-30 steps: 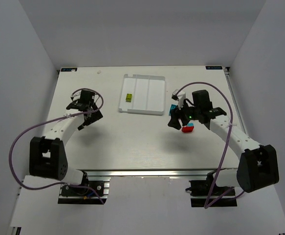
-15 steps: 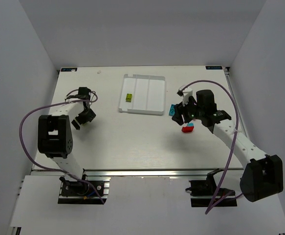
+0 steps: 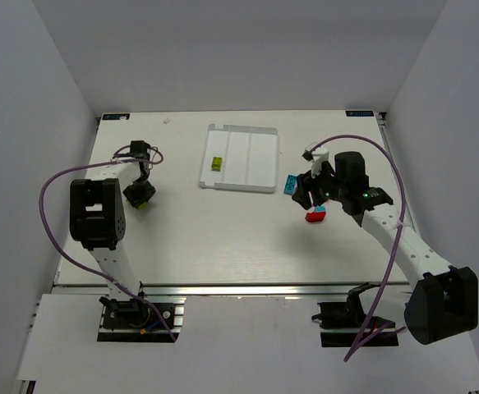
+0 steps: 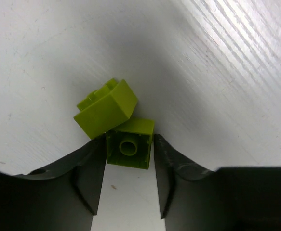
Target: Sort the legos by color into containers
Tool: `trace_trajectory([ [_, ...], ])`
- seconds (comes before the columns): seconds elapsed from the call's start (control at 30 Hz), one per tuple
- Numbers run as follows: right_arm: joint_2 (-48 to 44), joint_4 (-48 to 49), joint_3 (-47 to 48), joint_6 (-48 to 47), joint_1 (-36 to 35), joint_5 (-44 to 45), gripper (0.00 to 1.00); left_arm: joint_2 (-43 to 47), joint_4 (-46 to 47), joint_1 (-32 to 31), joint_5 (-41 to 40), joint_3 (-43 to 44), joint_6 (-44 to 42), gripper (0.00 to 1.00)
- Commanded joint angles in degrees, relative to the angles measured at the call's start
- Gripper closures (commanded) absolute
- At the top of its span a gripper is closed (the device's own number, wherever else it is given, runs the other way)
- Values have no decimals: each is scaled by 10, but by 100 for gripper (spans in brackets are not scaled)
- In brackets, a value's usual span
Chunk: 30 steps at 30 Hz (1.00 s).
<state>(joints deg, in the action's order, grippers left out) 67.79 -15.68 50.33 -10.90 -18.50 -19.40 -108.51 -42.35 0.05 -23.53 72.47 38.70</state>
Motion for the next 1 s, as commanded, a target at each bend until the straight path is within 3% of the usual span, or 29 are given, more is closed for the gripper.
trace_trajectory([
  [0.0,-17,21,-5,2,6,2,39,-2,14,9,13,7,-13,51],
  [0.2,-20,22,-7,-1,15,-5,39,28,42,14,65,-14,-29,75],
  [0.3,-21,22,-8,-4,18,-7,40,74,84,1,138,-28,-76,85],
  [0.43,-24,21,-8,-11,20,-12,41,149,196,-4,364,-60,-151,96],
  [0.47,-24,21,-8,-11,20,-13,42,166,220,-4,453,-68,-160,96],
  [0.57,-27,19,-8,-16,22,-16,48,151,295,-18,585,-51,-160,100],
  [0.73,-28,21,-10,-17,24,-15,62,64,276,-59,614,46,-172,100],
  [0.97,-28,24,-14,-19,29,-14,64,-56,206,-107,554,202,-171,99],
])
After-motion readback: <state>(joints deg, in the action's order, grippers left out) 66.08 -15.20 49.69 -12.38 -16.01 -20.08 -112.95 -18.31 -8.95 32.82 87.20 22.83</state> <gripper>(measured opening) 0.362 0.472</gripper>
